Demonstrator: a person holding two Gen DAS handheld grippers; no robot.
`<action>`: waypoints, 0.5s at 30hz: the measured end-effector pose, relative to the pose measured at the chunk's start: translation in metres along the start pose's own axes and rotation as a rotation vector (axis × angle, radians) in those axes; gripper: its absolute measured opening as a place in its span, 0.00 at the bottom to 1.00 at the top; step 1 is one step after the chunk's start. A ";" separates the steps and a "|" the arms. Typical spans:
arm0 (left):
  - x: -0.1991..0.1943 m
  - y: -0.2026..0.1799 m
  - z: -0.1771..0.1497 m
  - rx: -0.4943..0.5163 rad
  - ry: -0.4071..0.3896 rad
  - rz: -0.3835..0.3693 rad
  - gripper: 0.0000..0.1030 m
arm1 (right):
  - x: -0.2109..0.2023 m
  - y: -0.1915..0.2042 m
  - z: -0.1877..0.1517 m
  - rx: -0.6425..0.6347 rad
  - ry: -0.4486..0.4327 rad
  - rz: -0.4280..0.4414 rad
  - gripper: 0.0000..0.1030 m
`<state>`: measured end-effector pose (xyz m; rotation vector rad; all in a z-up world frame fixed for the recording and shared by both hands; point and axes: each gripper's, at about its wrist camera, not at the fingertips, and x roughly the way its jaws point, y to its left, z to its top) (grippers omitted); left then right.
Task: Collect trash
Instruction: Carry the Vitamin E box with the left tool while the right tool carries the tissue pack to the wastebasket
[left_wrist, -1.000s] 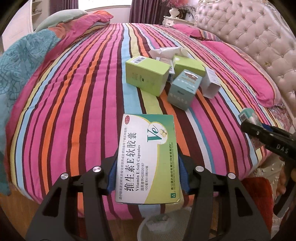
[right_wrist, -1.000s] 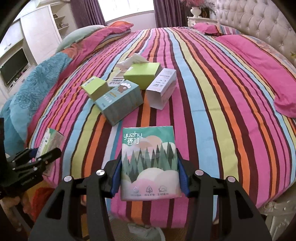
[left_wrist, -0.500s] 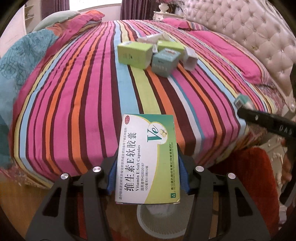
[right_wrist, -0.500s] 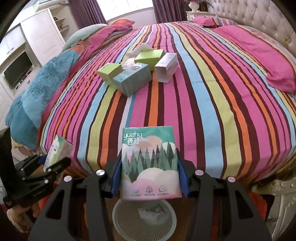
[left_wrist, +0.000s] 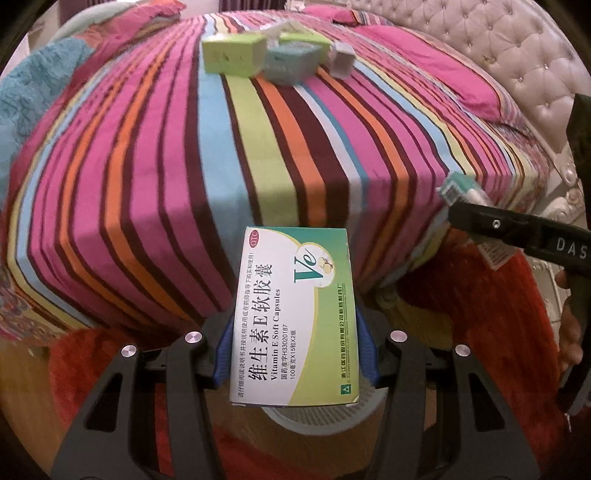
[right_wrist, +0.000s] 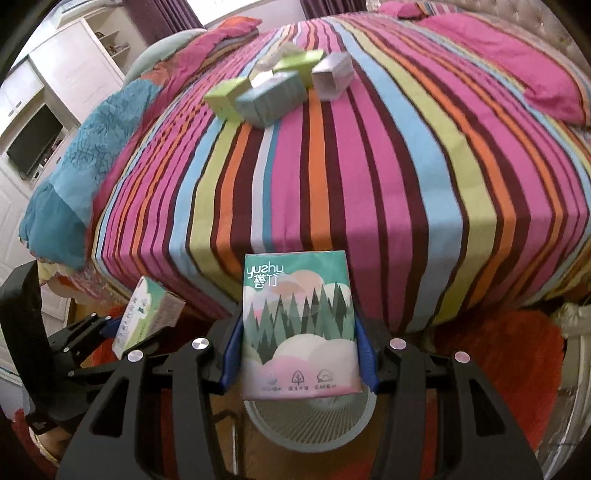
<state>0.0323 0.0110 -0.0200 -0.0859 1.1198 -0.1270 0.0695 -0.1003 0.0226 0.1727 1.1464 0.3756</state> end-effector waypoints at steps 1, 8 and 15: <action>0.003 -0.002 -0.003 -0.001 0.016 -0.008 0.51 | 0.002 -0.001 -0.003 0.005 0.012 0.001 0.47; 0.021 -0.014 -0.018 0.012 0.099 -0.040 0.51 | 0.026 -0.003 -0.024 0.047 0.128 0.038 0.47; 0.043 -0.014 -0.026 -0.006 0.182 -0.062 0.51 | 0.051 -0.013 -0.036 0.110 0.240 0.063 0.47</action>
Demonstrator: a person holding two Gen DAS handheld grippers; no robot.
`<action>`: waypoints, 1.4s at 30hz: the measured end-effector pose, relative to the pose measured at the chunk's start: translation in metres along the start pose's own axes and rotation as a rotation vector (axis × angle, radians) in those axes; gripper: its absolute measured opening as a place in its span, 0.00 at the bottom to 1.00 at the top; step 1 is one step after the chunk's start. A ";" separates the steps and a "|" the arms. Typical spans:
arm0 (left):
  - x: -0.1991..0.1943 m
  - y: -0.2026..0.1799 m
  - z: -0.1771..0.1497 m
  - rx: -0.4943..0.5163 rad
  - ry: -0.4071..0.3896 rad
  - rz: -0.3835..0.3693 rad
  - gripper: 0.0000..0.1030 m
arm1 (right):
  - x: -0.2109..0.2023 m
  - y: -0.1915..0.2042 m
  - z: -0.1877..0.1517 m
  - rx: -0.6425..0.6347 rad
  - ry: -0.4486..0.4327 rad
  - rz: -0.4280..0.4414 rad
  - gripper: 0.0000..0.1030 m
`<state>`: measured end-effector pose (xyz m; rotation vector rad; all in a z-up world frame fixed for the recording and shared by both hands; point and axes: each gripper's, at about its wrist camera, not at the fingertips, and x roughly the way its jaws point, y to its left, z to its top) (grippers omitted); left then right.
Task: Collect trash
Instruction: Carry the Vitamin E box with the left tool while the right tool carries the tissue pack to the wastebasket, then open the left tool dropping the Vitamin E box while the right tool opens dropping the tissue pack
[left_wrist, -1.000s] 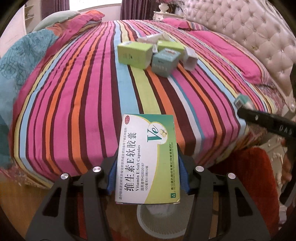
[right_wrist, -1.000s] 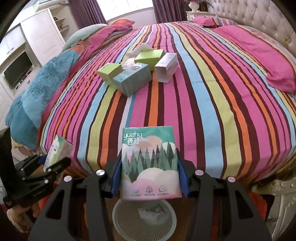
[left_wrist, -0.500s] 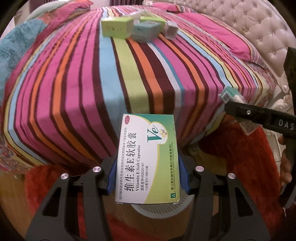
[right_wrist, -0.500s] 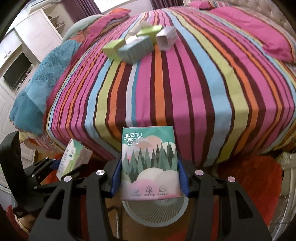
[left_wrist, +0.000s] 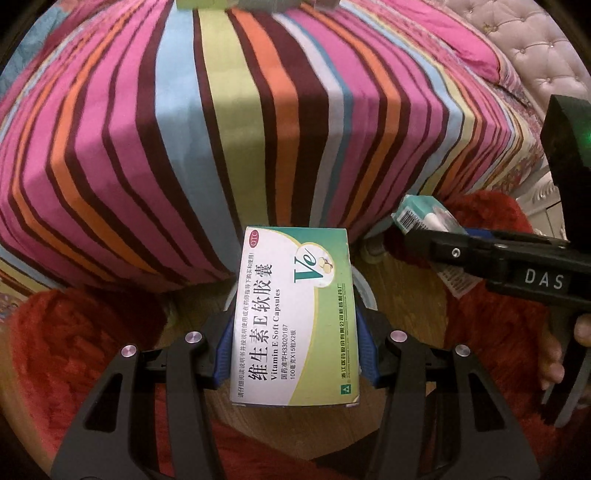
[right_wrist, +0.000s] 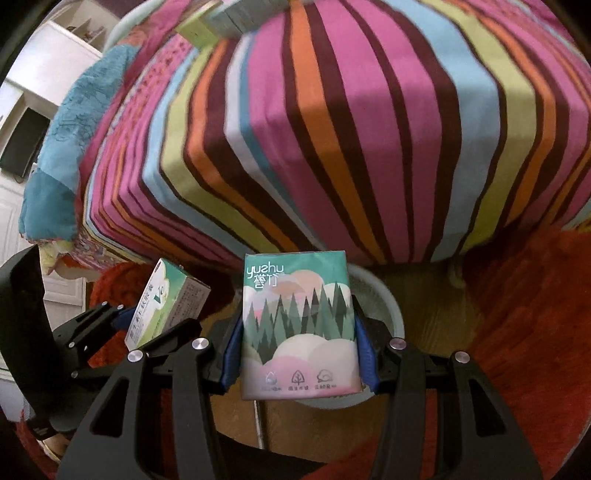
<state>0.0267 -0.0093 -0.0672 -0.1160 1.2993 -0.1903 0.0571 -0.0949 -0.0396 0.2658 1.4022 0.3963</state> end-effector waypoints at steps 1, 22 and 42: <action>0.004 0.001 -0.001 -0.006 0.014 -0.005 0.51 | 0.003 -0.003 -0.001 0.012 0.015 0.003 0.47; 0.057 0.011 -0.011 -0.028 0.238 -0.026 0.51 | 0.054 -0.020 -0.009 0.122 0.228 0.017 0.47; 0.103 0.023 -0.012 -0.144 0.459 -0.077 0.51 | 0.118 -0.036 -0.011 0.256 0.414 0.004 0.47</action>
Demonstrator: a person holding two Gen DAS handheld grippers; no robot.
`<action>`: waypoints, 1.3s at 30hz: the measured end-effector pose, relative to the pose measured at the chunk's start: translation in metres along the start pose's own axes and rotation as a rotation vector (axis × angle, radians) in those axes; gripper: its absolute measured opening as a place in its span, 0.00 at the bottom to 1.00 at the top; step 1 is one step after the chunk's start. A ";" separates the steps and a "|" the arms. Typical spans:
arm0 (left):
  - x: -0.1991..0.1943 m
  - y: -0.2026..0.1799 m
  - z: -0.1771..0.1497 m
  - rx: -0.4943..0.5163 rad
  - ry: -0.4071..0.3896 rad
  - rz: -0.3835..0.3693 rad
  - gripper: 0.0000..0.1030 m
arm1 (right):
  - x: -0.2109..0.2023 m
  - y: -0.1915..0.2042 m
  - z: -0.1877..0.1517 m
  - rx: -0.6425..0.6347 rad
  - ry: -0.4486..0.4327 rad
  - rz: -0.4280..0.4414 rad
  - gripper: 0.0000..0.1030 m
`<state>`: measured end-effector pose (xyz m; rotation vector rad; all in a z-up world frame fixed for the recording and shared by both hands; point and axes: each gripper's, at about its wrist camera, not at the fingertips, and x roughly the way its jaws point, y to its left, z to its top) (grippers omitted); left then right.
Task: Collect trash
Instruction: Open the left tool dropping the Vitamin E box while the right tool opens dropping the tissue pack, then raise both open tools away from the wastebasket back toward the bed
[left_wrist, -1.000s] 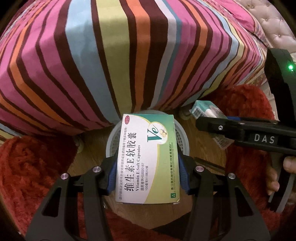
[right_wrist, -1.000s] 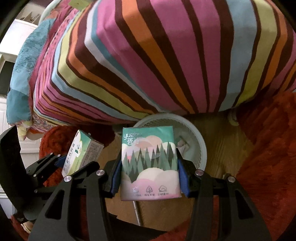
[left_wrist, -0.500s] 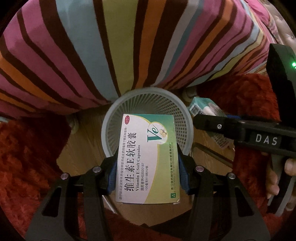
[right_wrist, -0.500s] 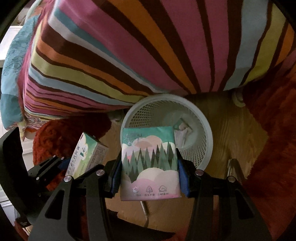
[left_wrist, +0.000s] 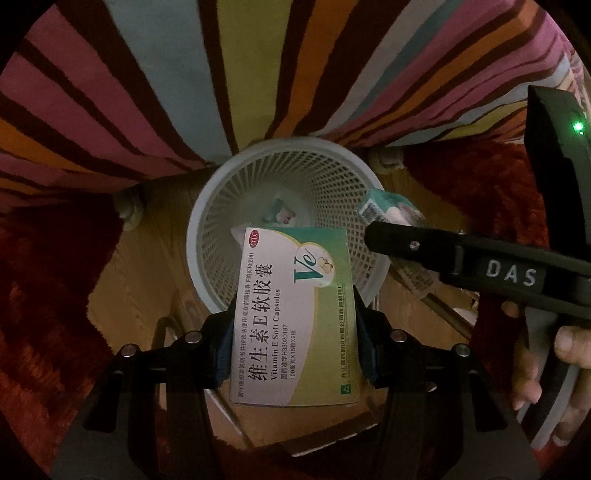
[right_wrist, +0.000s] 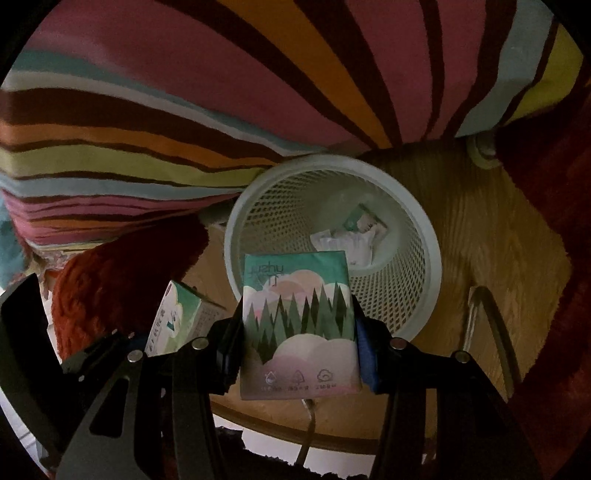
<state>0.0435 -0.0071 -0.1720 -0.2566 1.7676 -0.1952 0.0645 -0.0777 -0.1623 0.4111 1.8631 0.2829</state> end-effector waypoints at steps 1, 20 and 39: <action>0.003 0.000 0.002 -0.002 0.010 0.001 0.51 | 0.002 0.000 0.001 0.002 0.003 -0.004 0.47; 0.032 0.007 0.013 -0.078 0.123 0.013 0.77 | 0.022 -0.009 0.011 0.072 0.043 -0.004 0.76; 0.033 0.014 0.011 -0.114 0.132 0.015 0.77 | 0.023 -0.018 0.018 0.138 0.009 -0.030 0.83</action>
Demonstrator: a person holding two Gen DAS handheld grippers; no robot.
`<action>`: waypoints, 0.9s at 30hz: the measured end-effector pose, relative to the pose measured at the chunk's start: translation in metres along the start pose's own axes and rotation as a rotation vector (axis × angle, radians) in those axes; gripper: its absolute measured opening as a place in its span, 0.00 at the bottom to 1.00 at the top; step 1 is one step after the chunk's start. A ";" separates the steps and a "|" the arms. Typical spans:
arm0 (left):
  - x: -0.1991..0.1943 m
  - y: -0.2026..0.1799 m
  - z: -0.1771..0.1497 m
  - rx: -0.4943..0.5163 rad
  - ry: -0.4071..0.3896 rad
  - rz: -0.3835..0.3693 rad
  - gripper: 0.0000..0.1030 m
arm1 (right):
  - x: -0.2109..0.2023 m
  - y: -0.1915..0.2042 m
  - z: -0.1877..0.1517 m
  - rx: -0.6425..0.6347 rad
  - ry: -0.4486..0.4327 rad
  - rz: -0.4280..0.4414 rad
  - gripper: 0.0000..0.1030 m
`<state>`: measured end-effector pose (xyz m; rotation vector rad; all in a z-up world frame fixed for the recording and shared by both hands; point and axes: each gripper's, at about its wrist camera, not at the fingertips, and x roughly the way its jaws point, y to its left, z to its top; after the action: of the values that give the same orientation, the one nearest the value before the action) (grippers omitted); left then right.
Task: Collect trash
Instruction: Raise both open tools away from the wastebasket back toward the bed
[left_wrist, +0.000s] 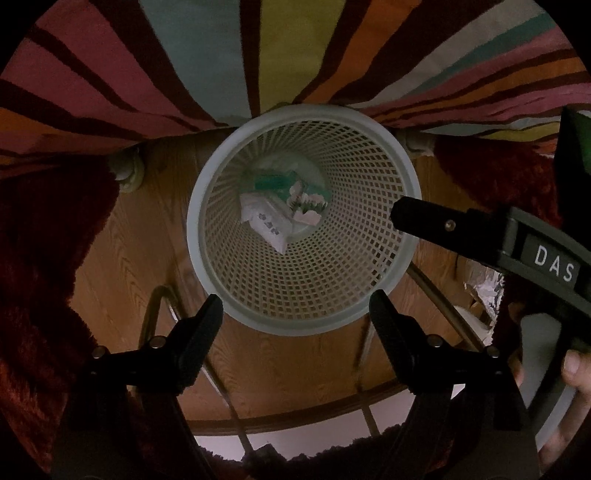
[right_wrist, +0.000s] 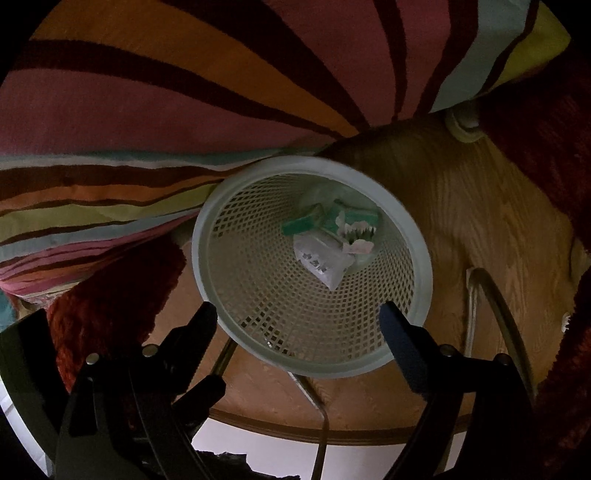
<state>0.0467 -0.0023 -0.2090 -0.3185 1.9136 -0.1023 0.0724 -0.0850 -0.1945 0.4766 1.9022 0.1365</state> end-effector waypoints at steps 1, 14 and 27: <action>-0.001 0.001 0.000 -0.006 -0.003 -0.001 0.77 | -0.001 0.000 -0.001 -0.004 0.001 0.002 0.83; -0.025 0.003 -0.013 -0.009 -0.094 0.016 0.77 | -0.019 0.004 -0.010 -0.045 -0.036 0.021 0.83; -0.064 -0.004 -0.035 0.019 -0.268 0.057 0.77 | -0.069 0.025 -0.034 -0.180 -0.198 0.020 0.83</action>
<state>0.0358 0.0083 -0.1379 -0.2504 1.6538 -0.0376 0.0684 -0.0843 -0.1140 0.3733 1.6742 0.2621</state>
